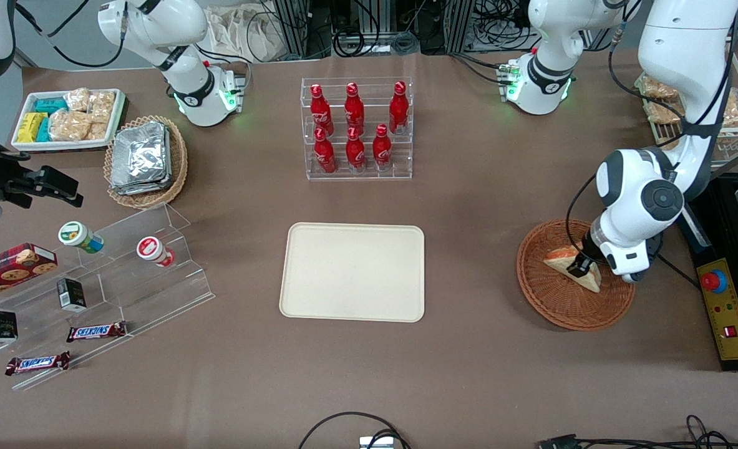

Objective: Place sandwich from basket to tray
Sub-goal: 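Lift the sandwich up out of the basket with the left gripper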

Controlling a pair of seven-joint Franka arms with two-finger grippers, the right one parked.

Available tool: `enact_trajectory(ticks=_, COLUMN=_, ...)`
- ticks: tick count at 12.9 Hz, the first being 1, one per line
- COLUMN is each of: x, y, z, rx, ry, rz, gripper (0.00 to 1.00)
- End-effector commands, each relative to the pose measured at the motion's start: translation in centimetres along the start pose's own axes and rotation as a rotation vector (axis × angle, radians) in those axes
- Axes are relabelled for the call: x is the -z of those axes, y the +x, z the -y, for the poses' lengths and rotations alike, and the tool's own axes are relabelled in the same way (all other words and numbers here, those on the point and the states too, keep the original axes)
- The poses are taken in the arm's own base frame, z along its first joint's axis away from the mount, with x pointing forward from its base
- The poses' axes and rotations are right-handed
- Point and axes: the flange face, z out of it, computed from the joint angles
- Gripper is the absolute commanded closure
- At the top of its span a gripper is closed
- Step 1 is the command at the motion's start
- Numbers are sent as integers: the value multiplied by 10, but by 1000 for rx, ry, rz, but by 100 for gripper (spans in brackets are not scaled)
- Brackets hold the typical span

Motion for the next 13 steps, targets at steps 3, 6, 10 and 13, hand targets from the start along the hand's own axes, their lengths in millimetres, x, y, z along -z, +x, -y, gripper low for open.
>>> enact_trajectory(ticks=3, x=87, y=-7, z=-11, rx=-101, ry=96, rz=13, gripper=100)
enact_trajectory(ticks=6, x=189, y=-15, z=-34, rx=-191, ry=163, rz=43, gripper=100)
enact_trajectory(ticks=10, x=277, y=-73, z=-64, rx=-645, ry=229, rz=65, gripper=100)
enact_trajectory(ticks=13, x=307, y=-126, z=-90, rx=-852, ry=186, rz=30, gripper=100)
